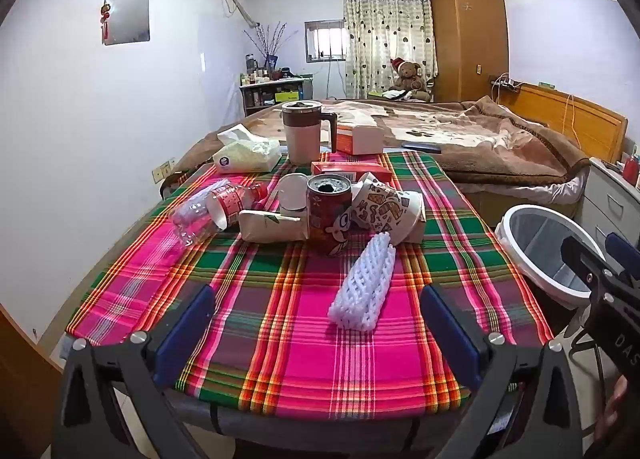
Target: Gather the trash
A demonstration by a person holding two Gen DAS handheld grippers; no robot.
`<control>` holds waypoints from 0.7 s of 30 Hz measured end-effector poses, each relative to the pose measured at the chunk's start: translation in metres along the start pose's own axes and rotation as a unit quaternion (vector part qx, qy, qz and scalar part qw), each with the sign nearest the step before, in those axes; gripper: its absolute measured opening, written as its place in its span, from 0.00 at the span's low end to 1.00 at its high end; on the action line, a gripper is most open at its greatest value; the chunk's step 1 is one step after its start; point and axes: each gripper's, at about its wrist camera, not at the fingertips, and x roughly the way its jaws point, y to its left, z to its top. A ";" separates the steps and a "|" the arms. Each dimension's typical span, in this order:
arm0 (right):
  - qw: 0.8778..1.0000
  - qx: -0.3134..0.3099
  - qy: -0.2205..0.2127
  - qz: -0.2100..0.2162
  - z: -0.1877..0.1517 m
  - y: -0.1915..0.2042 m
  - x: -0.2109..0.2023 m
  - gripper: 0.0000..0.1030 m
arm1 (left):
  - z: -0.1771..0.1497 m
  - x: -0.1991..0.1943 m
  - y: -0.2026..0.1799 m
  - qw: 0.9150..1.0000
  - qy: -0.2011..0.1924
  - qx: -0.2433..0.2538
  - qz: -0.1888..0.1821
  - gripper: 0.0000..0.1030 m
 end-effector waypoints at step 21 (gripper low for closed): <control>1.000 -0.001 0.000 -0.002 0.002 0.001 -0.001 0.75 | 0.001 0.000 0.001 1.000 0.001 -0.002 0.001 1.00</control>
